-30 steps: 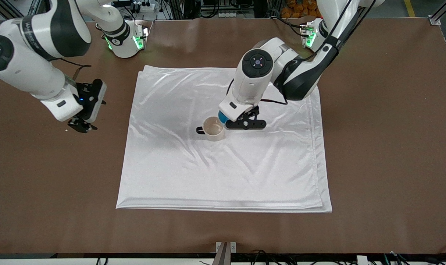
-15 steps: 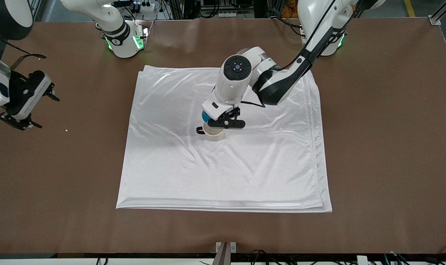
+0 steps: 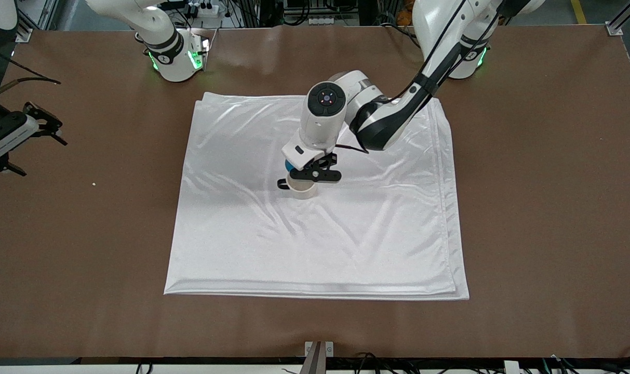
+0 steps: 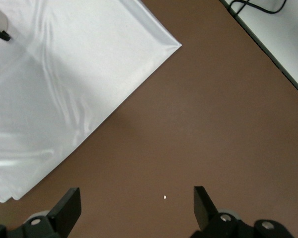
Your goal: Place blue cup into white mug on cloth
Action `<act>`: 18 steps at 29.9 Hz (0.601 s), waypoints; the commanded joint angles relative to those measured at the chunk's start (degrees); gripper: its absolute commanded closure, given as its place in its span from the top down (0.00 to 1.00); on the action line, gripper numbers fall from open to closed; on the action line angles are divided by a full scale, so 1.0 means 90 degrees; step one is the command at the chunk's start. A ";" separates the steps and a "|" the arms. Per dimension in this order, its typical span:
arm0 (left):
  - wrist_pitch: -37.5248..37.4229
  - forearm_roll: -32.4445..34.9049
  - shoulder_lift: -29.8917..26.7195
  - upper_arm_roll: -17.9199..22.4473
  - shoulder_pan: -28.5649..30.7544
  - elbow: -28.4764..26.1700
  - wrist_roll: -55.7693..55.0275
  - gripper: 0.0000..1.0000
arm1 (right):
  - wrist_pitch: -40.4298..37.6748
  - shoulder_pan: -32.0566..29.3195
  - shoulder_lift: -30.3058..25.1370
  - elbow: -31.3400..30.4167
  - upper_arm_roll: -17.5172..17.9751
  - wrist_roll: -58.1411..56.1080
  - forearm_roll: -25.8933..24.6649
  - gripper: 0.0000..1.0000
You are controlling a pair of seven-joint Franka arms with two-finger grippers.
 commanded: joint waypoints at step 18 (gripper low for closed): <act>0.0242 0.0805 0.0447 0.0112 -0.0146 0.0056 0.0052 0.88 | -0.0419 0.0062 0.0080 0.0331 0.0086 0.3343 -0.0218 1.00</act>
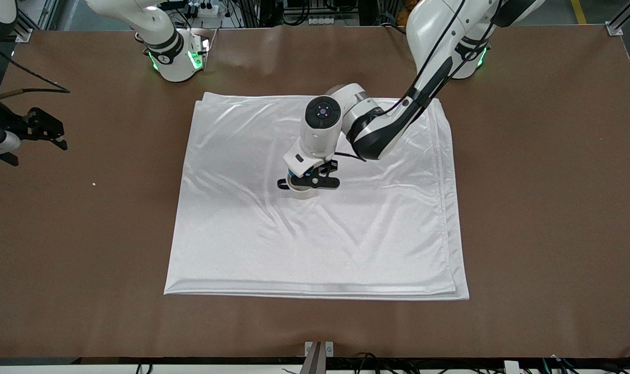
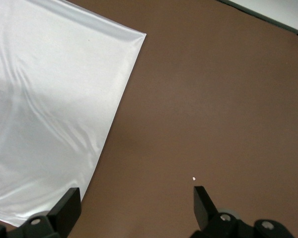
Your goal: Place blue cup into white mug on cloth
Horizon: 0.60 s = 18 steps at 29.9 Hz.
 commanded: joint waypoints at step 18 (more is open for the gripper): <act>0.0107 0.0448 -0.0190 0.0222 -0.0095 0.0307 -0.0001 1.00 | -0.0171 -0.0100 0.0067 0.0119 0.0003 0.2157 -0.0134 1.00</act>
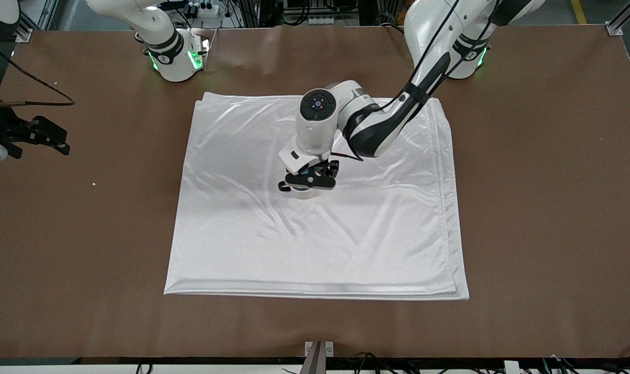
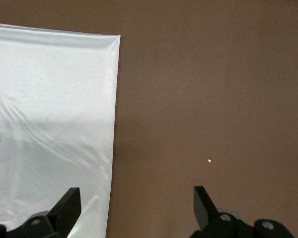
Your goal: Place blue cup into white mug on cloth
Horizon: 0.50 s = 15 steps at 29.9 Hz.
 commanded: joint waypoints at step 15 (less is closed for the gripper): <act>-0.0364 0.0089 -0.1125 0.0050 0.1017 0.0054 -0.0019 1.00 | -0.0009 -0.1518 0.0078 0.0089 0.1095 0.0830 -0.0083 1.00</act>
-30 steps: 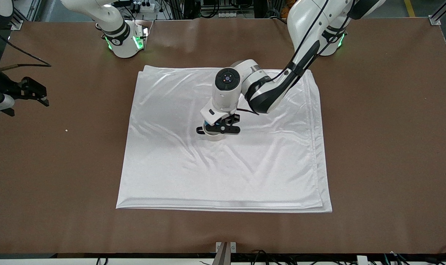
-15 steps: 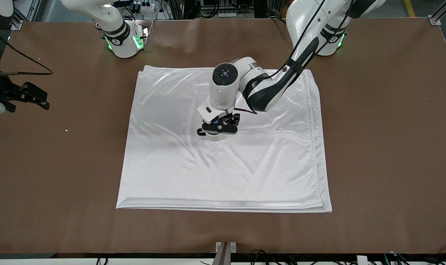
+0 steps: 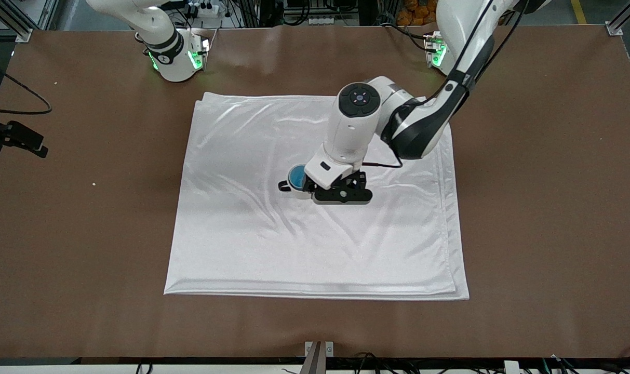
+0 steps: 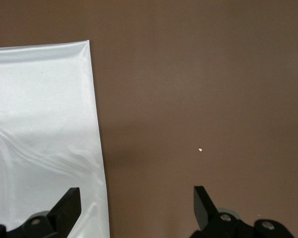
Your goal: Place blue cup into white mug on cloth
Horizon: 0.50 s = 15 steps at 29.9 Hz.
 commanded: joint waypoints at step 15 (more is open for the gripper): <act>-0.0784 -0.0301 -0.1186 -0.0061 0.1234 -0.0155 0.0003 1.00 | 0.0116 -0.2461 -0.0031 -0.0134 0.2700 0.0298 -0.0167 1.00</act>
